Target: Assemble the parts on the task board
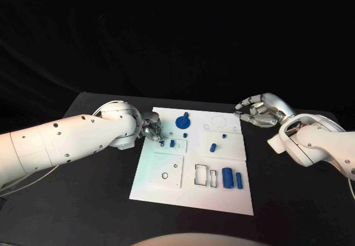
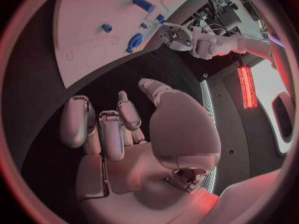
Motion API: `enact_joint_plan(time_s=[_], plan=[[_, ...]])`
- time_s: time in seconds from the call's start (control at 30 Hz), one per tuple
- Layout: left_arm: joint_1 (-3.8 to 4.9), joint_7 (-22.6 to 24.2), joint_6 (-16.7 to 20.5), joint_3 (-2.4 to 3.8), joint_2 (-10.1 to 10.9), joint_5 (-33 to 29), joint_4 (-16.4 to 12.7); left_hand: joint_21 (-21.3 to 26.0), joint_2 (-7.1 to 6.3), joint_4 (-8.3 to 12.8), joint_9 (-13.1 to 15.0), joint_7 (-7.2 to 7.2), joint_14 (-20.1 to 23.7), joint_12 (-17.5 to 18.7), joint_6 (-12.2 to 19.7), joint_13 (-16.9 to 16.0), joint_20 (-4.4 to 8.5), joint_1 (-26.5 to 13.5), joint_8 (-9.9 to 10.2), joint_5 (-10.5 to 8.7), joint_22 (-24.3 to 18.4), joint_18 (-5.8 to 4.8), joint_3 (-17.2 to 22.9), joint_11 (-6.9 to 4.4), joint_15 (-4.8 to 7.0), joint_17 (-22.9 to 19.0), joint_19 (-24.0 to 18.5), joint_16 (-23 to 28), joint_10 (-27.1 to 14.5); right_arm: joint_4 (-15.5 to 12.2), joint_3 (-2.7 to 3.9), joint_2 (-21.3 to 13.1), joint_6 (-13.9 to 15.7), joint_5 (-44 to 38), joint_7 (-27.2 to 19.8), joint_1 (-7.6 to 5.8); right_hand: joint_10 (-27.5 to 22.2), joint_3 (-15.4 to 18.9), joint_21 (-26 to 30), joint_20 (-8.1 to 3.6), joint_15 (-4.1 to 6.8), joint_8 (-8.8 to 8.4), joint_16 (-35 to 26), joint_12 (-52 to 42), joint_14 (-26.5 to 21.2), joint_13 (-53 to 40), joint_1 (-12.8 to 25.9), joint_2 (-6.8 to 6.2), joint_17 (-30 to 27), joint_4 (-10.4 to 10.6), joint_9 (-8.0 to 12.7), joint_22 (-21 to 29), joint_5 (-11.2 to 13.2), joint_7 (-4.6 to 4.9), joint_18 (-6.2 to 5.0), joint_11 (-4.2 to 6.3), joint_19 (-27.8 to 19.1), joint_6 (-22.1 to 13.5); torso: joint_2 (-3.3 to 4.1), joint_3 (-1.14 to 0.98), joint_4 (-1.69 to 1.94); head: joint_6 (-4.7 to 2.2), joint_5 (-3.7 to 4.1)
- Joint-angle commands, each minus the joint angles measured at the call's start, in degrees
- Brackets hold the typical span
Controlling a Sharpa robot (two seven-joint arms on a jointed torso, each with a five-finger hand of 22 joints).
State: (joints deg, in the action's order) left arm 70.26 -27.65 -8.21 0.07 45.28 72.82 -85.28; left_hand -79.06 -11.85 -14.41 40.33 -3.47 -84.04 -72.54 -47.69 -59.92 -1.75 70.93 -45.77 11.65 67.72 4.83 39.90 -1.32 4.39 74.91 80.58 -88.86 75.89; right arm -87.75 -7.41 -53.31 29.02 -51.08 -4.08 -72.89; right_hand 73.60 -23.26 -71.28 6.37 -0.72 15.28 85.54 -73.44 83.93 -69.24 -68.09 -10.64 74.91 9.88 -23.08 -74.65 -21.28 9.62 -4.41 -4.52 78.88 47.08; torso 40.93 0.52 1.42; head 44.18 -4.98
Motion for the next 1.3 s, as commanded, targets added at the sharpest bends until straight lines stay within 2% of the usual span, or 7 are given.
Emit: enact_joint_plan(time_s=[0.03, 0.1, 0.6, 1.3], plan=[[-0.12, -0.3, -1.6, -0.01, -0.1, 0.6, -0.2, -0.4, -0.30, 8.8, 0.1, 0.44, -5.4, -0.3, -0.2, -0.1, 0.15, 0.4, 0.0, -0.21, 0.0, -0.33, 8.6, 0.01, 0.22, 12.9, 0.4, -0.3, 0.4, -0.1, 0.00, 0.0, -0.1, -0.5, -0.4, 0.04, -0.3, -0.2, 0.3, -0.01, 0.37, 0.23, -0.4, 0.2, 3.3, 0.0, -0.2, 0.08, 3.2, 0.2, 0.1, 0.0, -0.3, -0.01, -0.40, -0.16, -0.4, -0.3, 0.03, 0.01, -0.06, 0.01, 0.00], [-0.17, -0.3, -1.7, -0.01, -0.1, 0.4, -0.2, -0.4, -0.31, 8.8, 0.1, 0.45, -5.4, -0.4, -0.3, -0.2, 0.15, 0.5, 0.0, -0.20, 0.1, -0.33, 8.7, 0.00, 0.22, 12.9, 0.4, -0.3, 0.5, -0.1, 0.00, 0.0, -0.1, -0.5, -0.4, 0.04, -0.3, -0.2, 0.3, -0.01, 0.37, 0.23, -0.4, 0.2, 3.3, 0.0, -0.2, 0.08, 3.2, 0.2, 0.1, 0.0, -0.3, -0.01, -0.40, -0.16, -0.4, -0.3, -0.02, -0.01, -0.06, 0.14, -0.18], [-0.67, -0.5, -2.0, -0.01, -0.2, -1.0, -0.3, -0.5, -0.38, 9.1, -0.1, 0.47, -5.4, -0.5, -0.7, -0.3, 0.17, 0.6, 0.1, 0.08, 0.2, -0.36, 9.3, -0.04, 0.26, 12.8, 0.4, -0.3, 0.8, 0.0, 0.00, -0.1, 0.1, -0.6, 0.1, 0.04, -0.4, -0.2, 0.4, -0.01, 0.37, 0.27, -0.4, 0.2, 3.3, 0.0, -0.2, 0.11, 3.2, 0.2, 0.1, 0.1, -0.3, -0.01, -0.41, -0.16, -0.4, -0.3, -0.02, 0.01, -0.01, 0.26, -0.10], [-0.86, -0.7, -2.8, -0.01, 0.1, -1.1, -0.8, -0.4, -0.45, 9.2, -0.1, 0.46, -5.4, -0.3, -0.8, -0.1, 0.17, 0.6, 0.2, 0.13, 0.1, -0.34, 9.5, -0.04, 0.27, 12.8, 0.4, -0.3, 0.7, -0.1, 0.00, -0.2, 0.5, -0.7, 0.1, 0.05, -0.3, -0.2, 0.4, -0.02, 0.37, 0.29, -0.4, 0.2, 3.3, 0.0, -0.2, 0.13, 3.2, 0.2, 0.1, 0.1, -0.3, -0.01, -0.42, -0.16, -0.4, -0.3, 0.02, 0.05, -0.02, 0.25, -0.09]])
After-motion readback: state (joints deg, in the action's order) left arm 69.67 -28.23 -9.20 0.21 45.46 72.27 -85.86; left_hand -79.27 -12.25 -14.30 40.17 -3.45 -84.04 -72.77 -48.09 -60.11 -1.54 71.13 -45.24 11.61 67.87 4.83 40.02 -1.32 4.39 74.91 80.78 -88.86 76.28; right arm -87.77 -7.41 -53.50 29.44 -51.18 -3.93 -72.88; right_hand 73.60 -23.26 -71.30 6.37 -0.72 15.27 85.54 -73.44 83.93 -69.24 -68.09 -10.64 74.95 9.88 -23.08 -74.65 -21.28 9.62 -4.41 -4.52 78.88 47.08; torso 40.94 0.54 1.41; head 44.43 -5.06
